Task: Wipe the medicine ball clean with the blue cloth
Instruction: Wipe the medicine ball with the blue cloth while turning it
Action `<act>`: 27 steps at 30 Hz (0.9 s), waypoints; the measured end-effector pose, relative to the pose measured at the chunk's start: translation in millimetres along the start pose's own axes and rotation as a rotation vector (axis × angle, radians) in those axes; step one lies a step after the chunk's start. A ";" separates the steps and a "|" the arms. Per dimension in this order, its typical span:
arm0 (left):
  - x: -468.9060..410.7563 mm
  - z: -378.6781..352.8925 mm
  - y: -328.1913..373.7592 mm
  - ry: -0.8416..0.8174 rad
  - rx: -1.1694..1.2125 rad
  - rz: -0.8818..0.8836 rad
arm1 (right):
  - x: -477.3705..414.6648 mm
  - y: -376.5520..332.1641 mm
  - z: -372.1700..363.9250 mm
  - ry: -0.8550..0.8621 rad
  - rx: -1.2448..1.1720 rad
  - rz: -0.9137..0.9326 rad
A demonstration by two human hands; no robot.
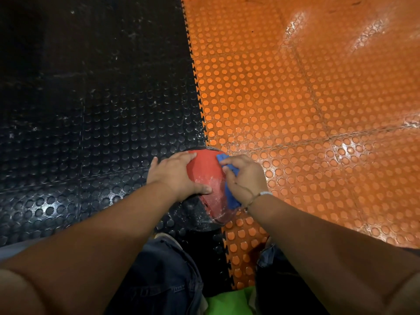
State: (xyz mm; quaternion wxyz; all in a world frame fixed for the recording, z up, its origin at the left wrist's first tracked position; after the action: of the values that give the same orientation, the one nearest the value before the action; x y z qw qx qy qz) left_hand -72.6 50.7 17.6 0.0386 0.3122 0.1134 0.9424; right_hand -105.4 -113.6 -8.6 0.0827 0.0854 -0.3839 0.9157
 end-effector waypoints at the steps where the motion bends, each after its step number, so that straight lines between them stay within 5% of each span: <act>1: 0.9 -0.3 0.3 -0.004 -0.008 -0.004 | -0.8 5.6 1.4 0.003 0.000 -0.041; 5: 3.7 -3.5 9.0 0.017 -0.036 -0.029 | -18.0 18.1 13.2 -0.038 -0.024 -0.349; 11: 2.9 0.7 0.9 -0.002 -0.016 0.022 | 2.0 6.2 6.4 -0.015 0.048 -0.016; 16: 3.2 1.4 1.6 -0.004 -0.003 0.008 | -12.2 11.6 11.7 -0.018 -0.059 -0.306; 20: 1.4 3.7 -2.0 -0.002 -0.005 0.037 | 0.9 -9.9 2.8 -0.049 0.095 0.061; 25: 6.9 -0.5 2.9 0.006 -0.012 0.008 | -7.9 25.3 15.7 -0.083 0.063 -0.313; 27: 5.4 0.0 1.5 0.010 -0.009 0.016 | -7.3 17.0 14.2 -0.092 0.070 -0.207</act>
State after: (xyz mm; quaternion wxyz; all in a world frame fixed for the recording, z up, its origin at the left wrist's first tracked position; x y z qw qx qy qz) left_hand -76.9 50.1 21.1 0.0320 0.3084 0.1069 0.9447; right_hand -100.7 -136.2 -12.1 0.1559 0.1695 -0.3441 0.9103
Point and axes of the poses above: each hand's wrist, its own x-axis away from the middle knuckle, its own z-axis out of the back of the hand, y = z × x, the point moved 2 cm from there along -x, towards the middle knuckle, and after that the axes turned 3 degrees about x, right-handed, at the moved point
